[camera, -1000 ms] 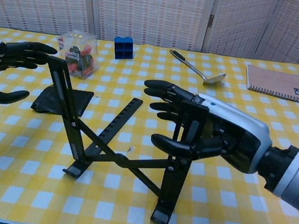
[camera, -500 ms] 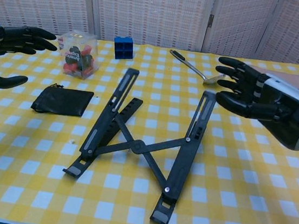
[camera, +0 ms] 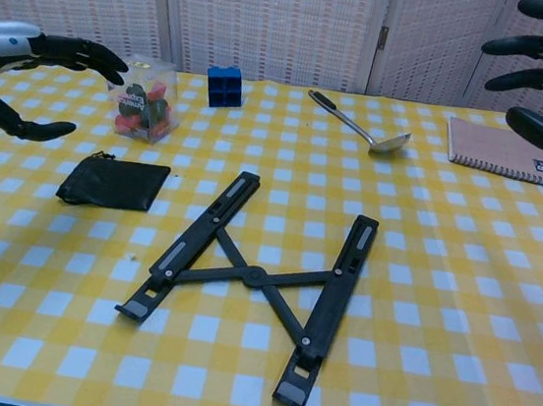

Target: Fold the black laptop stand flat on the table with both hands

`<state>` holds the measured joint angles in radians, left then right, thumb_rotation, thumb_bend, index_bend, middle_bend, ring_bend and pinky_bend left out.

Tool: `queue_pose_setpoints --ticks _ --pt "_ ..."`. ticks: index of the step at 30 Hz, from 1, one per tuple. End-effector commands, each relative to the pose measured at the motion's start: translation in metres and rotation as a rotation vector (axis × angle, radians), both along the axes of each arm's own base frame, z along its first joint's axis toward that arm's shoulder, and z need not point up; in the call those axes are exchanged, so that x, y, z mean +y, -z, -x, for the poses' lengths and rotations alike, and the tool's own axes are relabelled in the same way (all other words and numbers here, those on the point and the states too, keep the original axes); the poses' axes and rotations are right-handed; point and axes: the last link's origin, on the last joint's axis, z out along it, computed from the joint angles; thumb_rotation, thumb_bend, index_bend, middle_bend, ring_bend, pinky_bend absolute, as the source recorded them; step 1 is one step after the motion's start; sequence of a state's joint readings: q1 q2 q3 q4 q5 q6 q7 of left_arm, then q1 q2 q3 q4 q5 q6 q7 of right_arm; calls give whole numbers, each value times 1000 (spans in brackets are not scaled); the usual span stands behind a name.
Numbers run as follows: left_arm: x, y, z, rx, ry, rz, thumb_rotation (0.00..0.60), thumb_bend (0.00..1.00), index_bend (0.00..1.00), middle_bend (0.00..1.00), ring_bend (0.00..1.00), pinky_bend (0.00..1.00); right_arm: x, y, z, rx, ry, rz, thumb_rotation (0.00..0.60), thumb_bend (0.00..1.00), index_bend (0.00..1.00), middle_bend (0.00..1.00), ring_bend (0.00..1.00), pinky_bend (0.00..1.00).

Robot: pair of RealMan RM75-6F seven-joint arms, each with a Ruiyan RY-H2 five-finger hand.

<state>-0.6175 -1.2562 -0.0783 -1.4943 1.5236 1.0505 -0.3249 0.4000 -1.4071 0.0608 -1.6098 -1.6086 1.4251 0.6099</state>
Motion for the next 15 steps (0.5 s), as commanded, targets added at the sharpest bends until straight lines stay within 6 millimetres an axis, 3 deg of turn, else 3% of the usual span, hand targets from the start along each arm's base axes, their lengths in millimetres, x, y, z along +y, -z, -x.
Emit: queue_pose_setpoints --ticks 1,6,10,15 --pt "22 13 -6 138 62 -30 600 409 179 192 82 31 4 -5 -12 262 -163 110 597 385 239 427 436 179" --pt "39 32 -14 237 111 -56 600 277 145 187 81 21 3 8 -25 401 -222 111 600 385 457 637 623 361" --pt "48 48 -20 309 151 -79 600 230 86 124 44 4 0 21 -30 535 -264 99 600 385 585 750 774 534" --pt "57 73 -30 359 198 -109 600 198 50 72 7 0 0 42 -36 673 -313 82 600 385 741 878 888 701"
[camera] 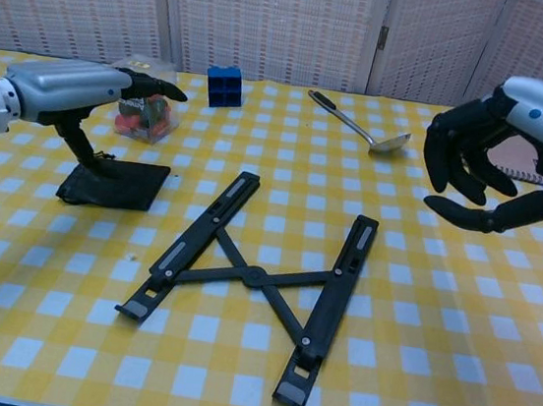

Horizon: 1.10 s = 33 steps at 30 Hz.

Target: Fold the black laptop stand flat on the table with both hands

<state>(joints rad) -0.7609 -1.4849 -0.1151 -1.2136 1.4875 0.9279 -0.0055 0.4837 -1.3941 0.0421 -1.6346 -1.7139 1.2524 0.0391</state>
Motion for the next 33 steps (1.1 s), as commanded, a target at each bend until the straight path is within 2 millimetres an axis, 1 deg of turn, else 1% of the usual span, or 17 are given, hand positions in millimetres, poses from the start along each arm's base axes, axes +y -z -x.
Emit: queue_pose_setpoints --ticks 1,3,8,12,15,19,26,33 --pt "8 20 -10 33 39 -12 600 196 49 71 7 0 -1 21 -6 119 -40 -20 600 385 752 889 900 714" --pt "9 29 -17 38 62 -8 600 193 44 69 7 0 -2 29 -5 174 -52 -9 600 385 760 898 913 728" --pt "16 47 -31 66 112 -7 600 171 32 68 2 0 -3 49 -5 241 -62 -15 600 384 769 913 932 753" --pt "24 56 -38 58 99 -3 600 170 32 67 3 0 -5 59 -3 281 -71 -5 600 384 769 915 933 755" --pt "27 61 -41 37 81 5 600 169 32 67 3 0 -12 65 1 307 -69 23 600 383 769 915 933 755" --pt "28 63 -41 34 79 5 600 169 33 67 3 0 -22 69 7 324 -36 15 600 384 769 915 932 755" --pt "28 61 -34 14 49 3 600 170 32 67 2 0 -38 71 27 386 2 39 600 383 769 915 934 755" --pt "28 57 -27 8 30 -1 600 169 32 67 0 0 -49 78 42 432 23 51 600 384 769 915 934 755"
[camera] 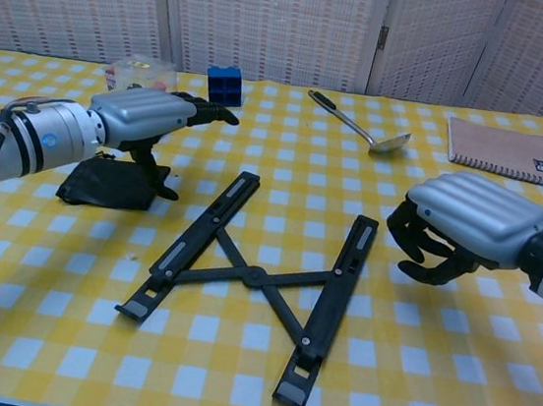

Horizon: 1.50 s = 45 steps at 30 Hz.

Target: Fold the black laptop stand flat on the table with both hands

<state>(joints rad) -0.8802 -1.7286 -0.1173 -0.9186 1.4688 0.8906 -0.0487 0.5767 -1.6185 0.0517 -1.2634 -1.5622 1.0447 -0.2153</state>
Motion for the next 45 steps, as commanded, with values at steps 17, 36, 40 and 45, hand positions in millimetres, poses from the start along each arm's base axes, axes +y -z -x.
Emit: queue_pose_setpoints --ticks 17,36,40,45 --pt "1 -12 13 -33 -37 -16 600 170 33 67 0 0 -29 38 -9 43 -45 64 600 383 769 915 932 755" --pt "4 -15 21 -18 -63 -22 600 169 32 67 0 0 -49 66 -47 26 -96 67 600 384 769 912 932 755" --pt "5 -12 23 6 -56 -26 600 170 32 67 0 0 -31 56 -49 -19 -151 42 600 384 769 911 931 755" --pt "9 -5 24 66 -33 -47 600 170 30 67 0 0 -7 48 -52 -11 -219 -6 600 384 769 912 930 755"
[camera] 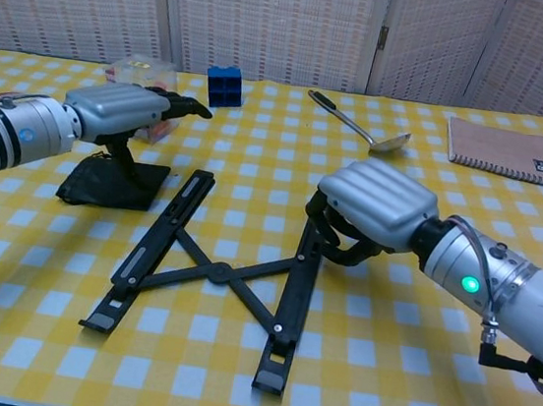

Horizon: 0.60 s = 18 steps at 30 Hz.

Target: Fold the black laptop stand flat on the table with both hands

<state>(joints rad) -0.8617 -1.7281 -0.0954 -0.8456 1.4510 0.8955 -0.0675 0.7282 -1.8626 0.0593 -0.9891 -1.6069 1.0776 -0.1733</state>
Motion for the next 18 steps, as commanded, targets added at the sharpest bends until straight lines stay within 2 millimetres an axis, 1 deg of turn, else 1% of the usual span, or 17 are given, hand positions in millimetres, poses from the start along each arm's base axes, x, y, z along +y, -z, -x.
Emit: queue_pose_setpoints --ticks 1,5,11,15,18 --pt "1 7 -1 30 8 -3 600 170 30 67 0 0 20 -8 1 19 -54 -29 600 384 770 912 930 755" --pt "1 11 -1 30 4 5 600 169 28 67 0 0 26 -8 0 26 -48 -36 600 383 769 911 930 755" --pt "-4 15 -4 -9 -3 37 600 170 28 67 0 0 27 -8 -1 15 -32 -38 600 383 768 909 928 755" --pt "-7 21 -6 -5 1 54 600 170 28 67 0 0 31 -7 -7 3 -37 -54 600 377 752 905 926 755" --pt "-8 23 -8 -16 -3 64 600 169 27 67 0 0 35 -7 -12 -13 -33 -58 600 347 734 904 925 755"
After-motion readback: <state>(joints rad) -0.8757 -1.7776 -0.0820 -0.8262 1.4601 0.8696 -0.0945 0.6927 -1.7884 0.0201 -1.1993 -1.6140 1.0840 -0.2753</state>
